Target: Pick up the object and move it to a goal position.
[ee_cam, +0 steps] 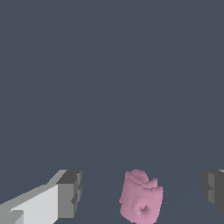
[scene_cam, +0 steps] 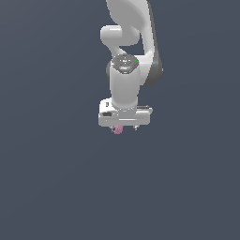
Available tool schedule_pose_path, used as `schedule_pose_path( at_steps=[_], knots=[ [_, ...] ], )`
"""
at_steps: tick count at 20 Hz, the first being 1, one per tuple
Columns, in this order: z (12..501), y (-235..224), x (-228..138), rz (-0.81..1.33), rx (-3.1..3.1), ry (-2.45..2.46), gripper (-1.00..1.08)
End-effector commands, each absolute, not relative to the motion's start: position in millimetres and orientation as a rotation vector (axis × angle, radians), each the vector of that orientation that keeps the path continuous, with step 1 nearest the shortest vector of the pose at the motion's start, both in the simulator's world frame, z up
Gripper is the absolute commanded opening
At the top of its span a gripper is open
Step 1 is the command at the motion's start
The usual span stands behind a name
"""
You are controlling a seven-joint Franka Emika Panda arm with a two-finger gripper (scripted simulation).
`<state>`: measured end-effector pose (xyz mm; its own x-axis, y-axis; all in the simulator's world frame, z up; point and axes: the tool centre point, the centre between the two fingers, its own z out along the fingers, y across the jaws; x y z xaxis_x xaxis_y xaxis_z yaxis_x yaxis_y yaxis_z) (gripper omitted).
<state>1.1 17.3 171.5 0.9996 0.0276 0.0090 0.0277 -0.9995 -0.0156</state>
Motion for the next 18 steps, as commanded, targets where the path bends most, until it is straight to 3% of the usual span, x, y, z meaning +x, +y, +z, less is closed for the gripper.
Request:
schedule_pose_path(
  at_steps=[1, 18],
  knots=[
    [171, 17, 1, -0.014, -3.126, -0.043, 1.0],
    [168, 5, -4, -0.017, -3.137, -0.068, 1.0]
  ],
)
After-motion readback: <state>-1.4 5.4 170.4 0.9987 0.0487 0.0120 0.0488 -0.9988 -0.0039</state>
